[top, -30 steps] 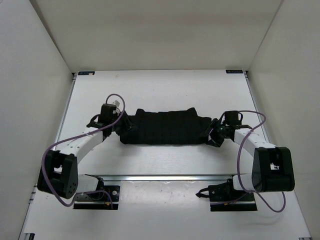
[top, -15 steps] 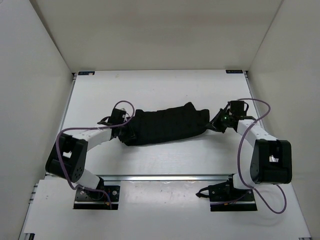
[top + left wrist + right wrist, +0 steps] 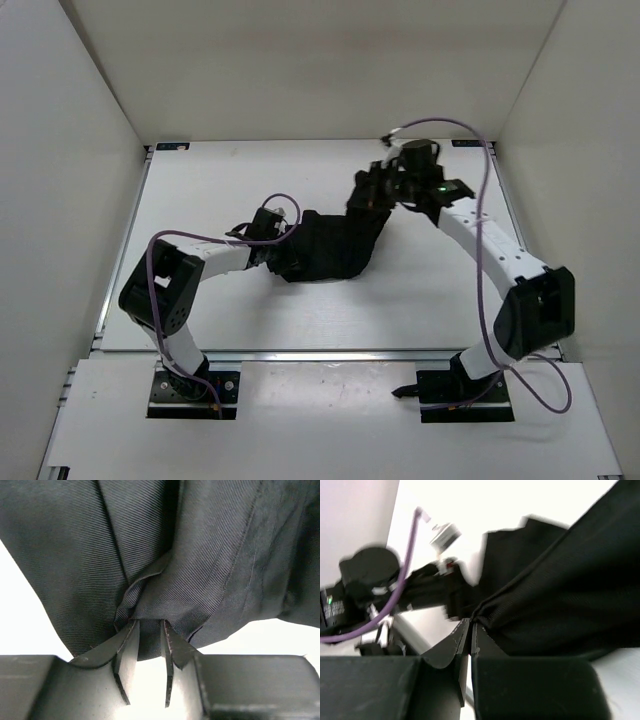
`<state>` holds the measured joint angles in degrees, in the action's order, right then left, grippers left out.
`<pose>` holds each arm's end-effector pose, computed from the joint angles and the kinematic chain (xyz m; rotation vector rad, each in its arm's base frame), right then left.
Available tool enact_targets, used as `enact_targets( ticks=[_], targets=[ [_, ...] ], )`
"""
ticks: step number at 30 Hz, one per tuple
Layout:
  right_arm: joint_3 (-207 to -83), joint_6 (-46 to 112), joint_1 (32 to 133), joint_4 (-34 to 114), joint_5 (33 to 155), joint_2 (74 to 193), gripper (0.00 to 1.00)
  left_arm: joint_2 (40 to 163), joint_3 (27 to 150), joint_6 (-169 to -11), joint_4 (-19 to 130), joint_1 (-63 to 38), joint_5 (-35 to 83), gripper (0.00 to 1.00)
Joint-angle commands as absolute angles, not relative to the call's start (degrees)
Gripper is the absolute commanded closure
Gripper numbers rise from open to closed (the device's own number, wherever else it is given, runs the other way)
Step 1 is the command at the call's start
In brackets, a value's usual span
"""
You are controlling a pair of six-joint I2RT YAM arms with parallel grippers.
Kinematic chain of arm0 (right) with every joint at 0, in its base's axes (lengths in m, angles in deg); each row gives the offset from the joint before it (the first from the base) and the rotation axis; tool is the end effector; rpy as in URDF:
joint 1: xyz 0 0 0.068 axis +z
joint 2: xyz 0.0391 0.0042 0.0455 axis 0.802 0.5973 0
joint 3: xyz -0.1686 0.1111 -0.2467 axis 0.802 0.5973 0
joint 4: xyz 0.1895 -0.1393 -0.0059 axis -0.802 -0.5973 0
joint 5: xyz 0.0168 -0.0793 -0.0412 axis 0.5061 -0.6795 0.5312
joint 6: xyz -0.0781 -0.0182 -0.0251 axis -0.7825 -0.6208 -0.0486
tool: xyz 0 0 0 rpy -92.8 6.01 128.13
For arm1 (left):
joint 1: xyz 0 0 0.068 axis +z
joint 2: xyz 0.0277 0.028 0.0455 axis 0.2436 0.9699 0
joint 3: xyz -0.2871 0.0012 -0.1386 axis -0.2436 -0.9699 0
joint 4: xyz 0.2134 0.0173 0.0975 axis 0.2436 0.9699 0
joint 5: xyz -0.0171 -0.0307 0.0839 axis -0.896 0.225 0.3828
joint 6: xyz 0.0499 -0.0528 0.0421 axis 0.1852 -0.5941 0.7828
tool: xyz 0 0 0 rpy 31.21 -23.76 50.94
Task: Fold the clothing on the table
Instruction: Fold the skirt
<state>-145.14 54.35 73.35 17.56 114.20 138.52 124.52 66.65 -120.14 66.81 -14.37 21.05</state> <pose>0.3067 0.1479 0.3667 -0.1318 2.2532 0.9887 0.2865 -0.1714 0.1790 -0.2381 2.6934 -0.6716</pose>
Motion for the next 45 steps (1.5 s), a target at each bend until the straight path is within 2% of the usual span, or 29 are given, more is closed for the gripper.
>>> enact_targets(
  ticks=[1,7,14,19,21,22,24,26,28,30,33,36,40,45],
  targets=[
    [-147.8,55.6,80.4,20.5,116.1,144.9,1.00,123.5,64.4,-120.5,66.9,-12.6,19.4,0.65],
    [-152.7,57.8,91.0,20.3,111.4,155.5,1.00,120.8,59.9,-119.3,64.9,-8.7,13.4,0.64],
    [-157.9,56.9,94.5,14.7,109.9,166.5,0.99,120.0,56.9,-117.4,63.6,-6.3,8.4,0.61],
    [-162.2,56.2,96.8,11.2,111.0,169.5,1.00,121.1,57.8,-117.0,64.9,-6.8,6.9,0.60],
    [-163.3,56.7,96.8,9.7,110.8,170.0,0.97,121.0,58.1,-117.5,63.7,-6.6,6.1,0.58],
    [-164.7,57.0,96.8,7.8,110.1,170.3,0.88,120.7,58.0,-117.6,63.4,-6.1,5.5,0.58],
    [-166.2,56.4,97.4,5.9,108.5,169.8,0.84,120.6,58.1,-117.6,64.0,-5.4,4.7,0.56],
    [-167.1,56.3,97.7,3.8,108.2,167.7,0.88,119.6,57.7,-118.2,63.5,-4.8,3.9,0.55],
    [-166.9,56.9,97.9,1.5,108.9,164.3,0.80,118.9,56.1,-119.8,61.4,-4.2,2.8,0.55],
    [-163.8,58.6,98.7,1.5,110.6,160.4,0.67,117.6,55.2,-121.1,59.7,-3.1,2.5,0.55],
    [-156.8,60.3,98.8,4.0,112.4,152.5,0.63,117.8,56.2,-120.7,61.0,-2.3,0.6,0.55],
    [-150.0,62.8,97.3,5.9,110.5,142.5,0.65,115.8,55.7,-121.2,61.8,-1.8,-1.1,0.54],
    [-138.1,65.7,91.1,12.8,112.5,132.8,0.74,107.0,53.0,-126.4,59.2,-0.7,-2.2,0.55],
    [-133.0,65.5,87.4,13.9,112.8,128.1,0.74,93.2,50.8,-129.6,60.3,1.3,-2.6,0.55]
  ],
)
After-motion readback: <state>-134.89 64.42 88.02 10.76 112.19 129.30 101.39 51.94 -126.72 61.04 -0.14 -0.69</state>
